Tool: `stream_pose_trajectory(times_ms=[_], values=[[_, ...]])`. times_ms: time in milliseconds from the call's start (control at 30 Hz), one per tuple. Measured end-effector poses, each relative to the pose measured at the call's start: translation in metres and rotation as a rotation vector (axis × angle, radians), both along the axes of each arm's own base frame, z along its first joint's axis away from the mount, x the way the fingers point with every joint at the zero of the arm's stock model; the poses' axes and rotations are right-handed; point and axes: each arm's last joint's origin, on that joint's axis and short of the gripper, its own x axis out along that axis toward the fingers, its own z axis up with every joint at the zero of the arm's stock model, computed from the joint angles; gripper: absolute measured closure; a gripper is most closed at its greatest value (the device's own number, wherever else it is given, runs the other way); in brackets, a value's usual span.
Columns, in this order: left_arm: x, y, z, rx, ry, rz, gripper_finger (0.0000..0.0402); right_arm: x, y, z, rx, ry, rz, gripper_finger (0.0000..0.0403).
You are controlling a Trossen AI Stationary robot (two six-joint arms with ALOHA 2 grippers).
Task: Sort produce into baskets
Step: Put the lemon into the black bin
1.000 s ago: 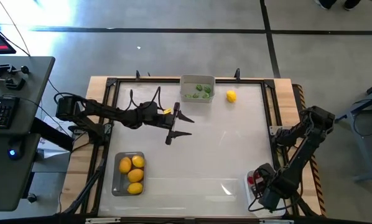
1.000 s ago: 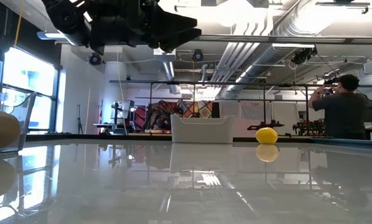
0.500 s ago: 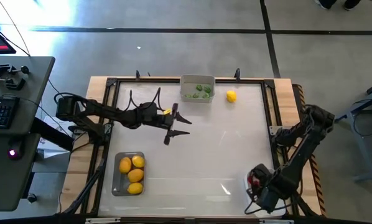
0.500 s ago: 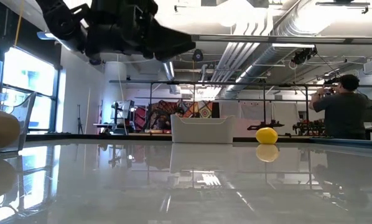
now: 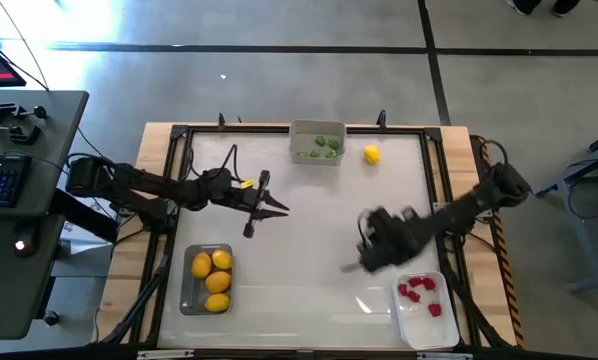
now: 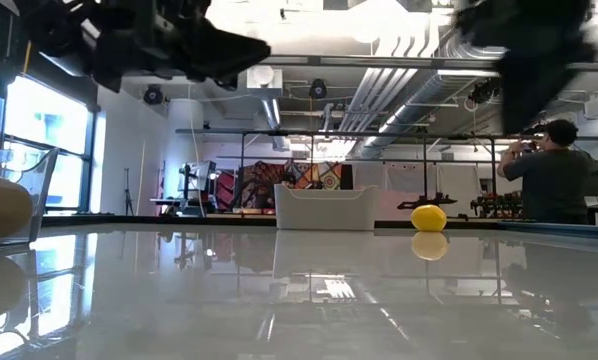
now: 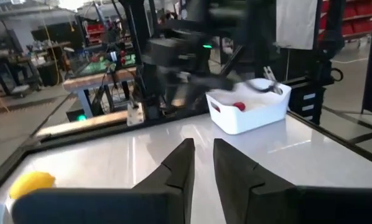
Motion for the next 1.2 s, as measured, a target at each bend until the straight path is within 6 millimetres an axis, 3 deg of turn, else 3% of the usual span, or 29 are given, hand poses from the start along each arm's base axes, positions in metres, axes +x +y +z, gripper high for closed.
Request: stream_pose_trajectory(times_ms=[133,267,367,467,600,733,900,1033,1200], values=[[-0.004,0.000,-0.005,-0.036,0.025,0.008,0.0359,0.021,-0.050,-0.007,-0.097,0.025,-0.001,0.0260],[-0.003,-0.001,-0.008,-0.077,0.046,0.009,0.0359,0.043,-0.098,-0.026,-0.065,-0.021,0.084,0.0260],[-0.002,-0.004,-0.012,-0.092,0.079,0.000,0.0359,0.045,-0.132,-0.038,-0.029,-0.014,0.123,0.0260],[-0.002,-0.009,-0.014,-0.077,0.103,-0.018,0.0359,0.035,-0.158,-0.046,-0.037,0.059,0.082,0.0260],[-0.002,-0.015,-0.015,-0.075,0.108,-0.032,0.0359,0.024,-0.185,-0.054,-0.036,0.114,0.033,0.0260],[-0.002,-0.021,-0.015,-0.069,0.112,-0.020,0.0359,0.017,-0.200,-0.057,-0.030,0.145,0.020,0.0251],[-0.002,-0.026,-0.015,-0.066,0.109,-0.037,0.0359,0.014,-0.215,-0.056,-0.036,0.125,-0.024,0.0192],[-0.002,-0.028,-0.015,-0.066,0.108,-0.042,0.0359,0.009,-0.239,-0.055,-0.057,0.086,-0.071,0.0137],[-0.002,-0.028,-0.015,-0.065,0.108,-0.042,0.0359,-0.001,-0.266,-0.056,-0.027,0.045,-0.066,0.0111]])
